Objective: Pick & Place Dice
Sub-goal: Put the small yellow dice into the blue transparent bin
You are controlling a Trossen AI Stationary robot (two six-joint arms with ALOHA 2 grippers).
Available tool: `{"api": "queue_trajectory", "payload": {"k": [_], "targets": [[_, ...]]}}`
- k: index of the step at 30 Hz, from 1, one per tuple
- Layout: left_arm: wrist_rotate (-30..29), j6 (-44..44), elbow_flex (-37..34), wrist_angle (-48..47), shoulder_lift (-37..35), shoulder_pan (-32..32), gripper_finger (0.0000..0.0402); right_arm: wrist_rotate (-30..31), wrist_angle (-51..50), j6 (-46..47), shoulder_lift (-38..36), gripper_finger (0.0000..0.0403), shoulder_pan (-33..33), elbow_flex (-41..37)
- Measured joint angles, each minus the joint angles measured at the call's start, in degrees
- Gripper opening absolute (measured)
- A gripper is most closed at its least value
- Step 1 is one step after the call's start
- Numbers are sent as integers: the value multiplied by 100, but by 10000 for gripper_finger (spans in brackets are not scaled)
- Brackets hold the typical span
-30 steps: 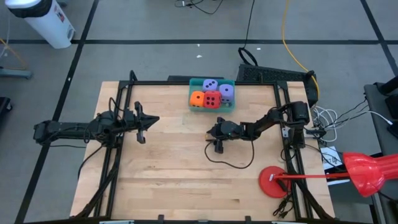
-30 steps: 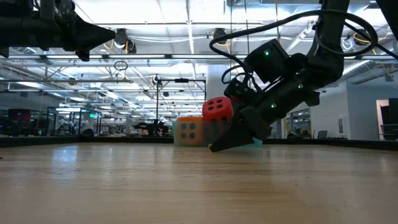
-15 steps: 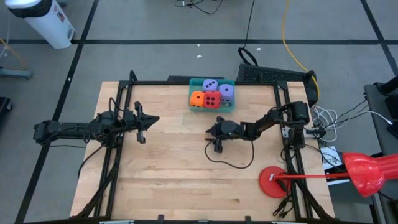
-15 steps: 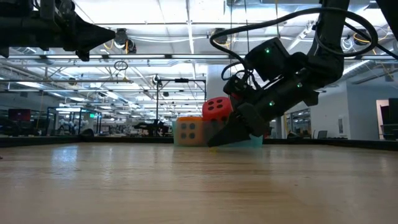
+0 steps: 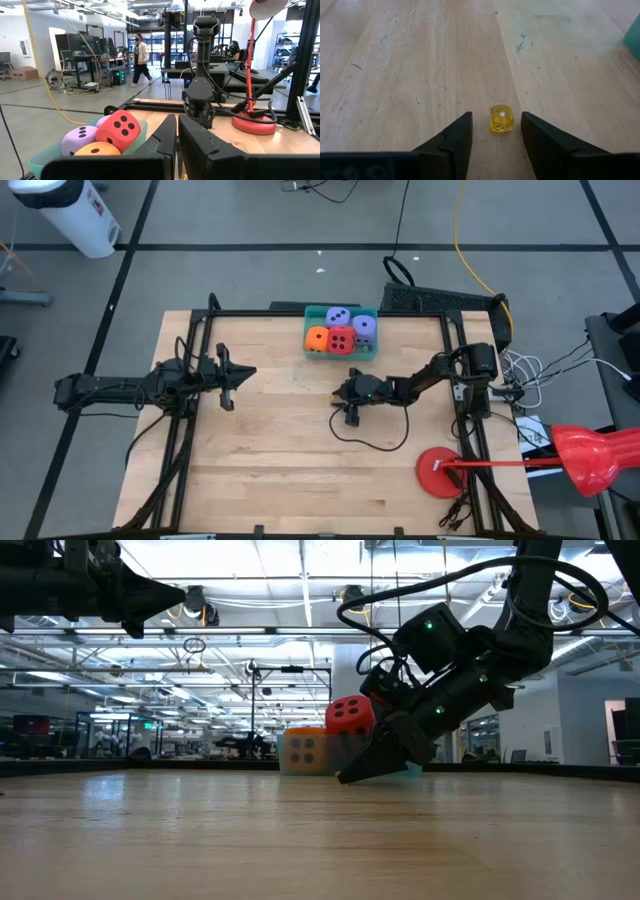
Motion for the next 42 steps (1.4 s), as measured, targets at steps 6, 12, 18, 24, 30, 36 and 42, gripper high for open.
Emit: {"api": "queue_trajectory", "payload": {"k": [6, 12, 18, 24, 30, 36, 42], "targets": [[-2, 0, 0, 0, 0, -1, 31, -2, 26, -137, 0, 117, 0, -1], [-2, 0, 0, 0, 0, -2, 31, -2, 26, -196, 0, 68, 0, 0], [-2, 0, 0, 0, 1, 0, 31, -1, 31, -194, 0, 39, 0, 0], [-2, 0, 0, 0, 1, -2, 31, -2, 321, -157, -7, 51, -4, -4], [0, 0, 0, -2, 0, -2, 31, -17, 273, -189, -500, 44, -3, -2], [0, 0, 0, -2, 0, 0, 31, -23, -655, -303, -1665, 51, 40, -6], [0, 0, 0, -15, 0, -1, 31, -16, -1423, -243, -3219, 47, -10, -7]]}}
